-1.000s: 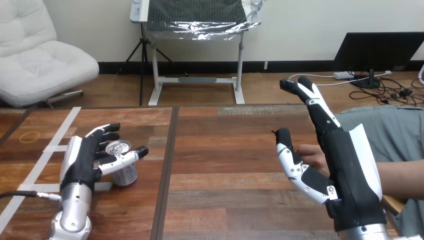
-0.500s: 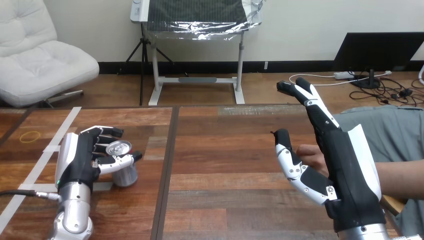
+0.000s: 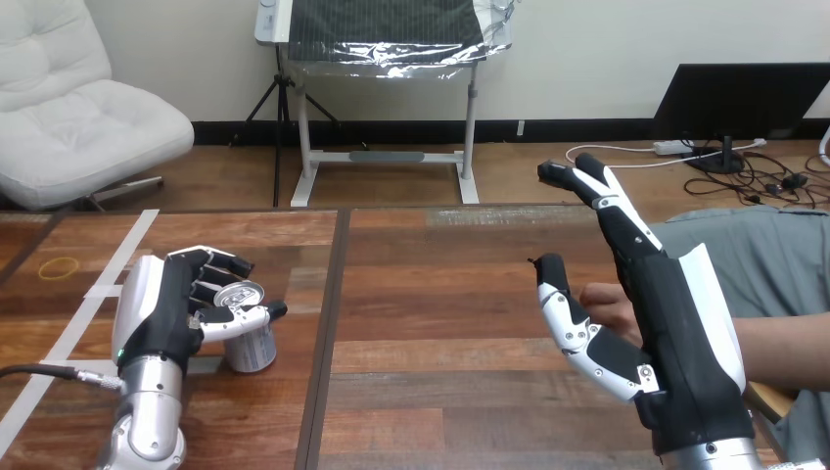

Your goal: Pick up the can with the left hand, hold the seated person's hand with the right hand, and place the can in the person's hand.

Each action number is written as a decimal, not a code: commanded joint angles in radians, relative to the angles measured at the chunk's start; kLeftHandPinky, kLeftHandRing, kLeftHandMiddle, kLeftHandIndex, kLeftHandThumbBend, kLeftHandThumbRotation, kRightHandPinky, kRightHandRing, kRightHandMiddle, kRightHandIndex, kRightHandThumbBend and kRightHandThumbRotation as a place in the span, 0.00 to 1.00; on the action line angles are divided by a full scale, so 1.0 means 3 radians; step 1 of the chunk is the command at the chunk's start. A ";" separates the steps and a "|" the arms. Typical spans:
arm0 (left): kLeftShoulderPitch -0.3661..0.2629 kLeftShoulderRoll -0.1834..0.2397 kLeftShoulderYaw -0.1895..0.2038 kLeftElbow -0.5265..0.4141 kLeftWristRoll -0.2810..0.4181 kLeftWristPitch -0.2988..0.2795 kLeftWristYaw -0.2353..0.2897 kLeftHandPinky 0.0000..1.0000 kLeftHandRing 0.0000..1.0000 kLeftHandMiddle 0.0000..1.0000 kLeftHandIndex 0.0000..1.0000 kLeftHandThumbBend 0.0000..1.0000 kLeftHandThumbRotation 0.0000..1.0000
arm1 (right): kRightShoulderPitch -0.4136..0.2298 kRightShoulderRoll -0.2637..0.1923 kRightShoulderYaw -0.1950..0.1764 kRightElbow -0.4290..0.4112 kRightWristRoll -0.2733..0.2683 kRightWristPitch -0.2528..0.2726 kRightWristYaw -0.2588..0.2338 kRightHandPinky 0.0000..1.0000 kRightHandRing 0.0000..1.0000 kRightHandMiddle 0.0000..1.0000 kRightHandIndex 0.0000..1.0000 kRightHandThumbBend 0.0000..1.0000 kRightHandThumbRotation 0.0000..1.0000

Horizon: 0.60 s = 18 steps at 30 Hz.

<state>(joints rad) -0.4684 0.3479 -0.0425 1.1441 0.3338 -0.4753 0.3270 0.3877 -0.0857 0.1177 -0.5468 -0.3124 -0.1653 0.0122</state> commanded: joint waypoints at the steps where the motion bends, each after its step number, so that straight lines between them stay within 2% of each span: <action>1: -0.0080 0.0079 -0.0074 0.0020 0.0059 -0.0064 0.0049 0.47 0.50 0.53 0.54 0.73 0.00 | -0.0170 -0.0002 -0.0027 -0.0224 0.0008 0.0005 0.0009 1.00 1.00 0.97 0.85 0.16 0.00; 9: -0.0064 0.0101 -0.0149 0.0006 0.0139 -0.0100 0.0117 0.47 0.50 0.53 0.53 0.72 0.00 | -0.0178 -0.0011 -0.0029 -0.0207 0.0032 -0.0015 0.0018 1.00 1.00 0.97 0.85 0.16 0.00; 18: -0.0056 0.0100 -0.0170 0.0023 0.0182 -0.0110 0.0152 0.47 0.51 0.53 0.53 0.72 0.00 | -0.0179 -0.0017 -0.0033 -0.0192 0.0032 -0.0035 0.0018 1.00 1.00 0.97 0.85 0.16 0.00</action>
<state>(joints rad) -0.4684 0.3567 -0.0710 1.1460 0.3707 -0.4881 0.3562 0.3877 -0.0866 0.1177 -0.5480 -0.3116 -0.1624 0.0148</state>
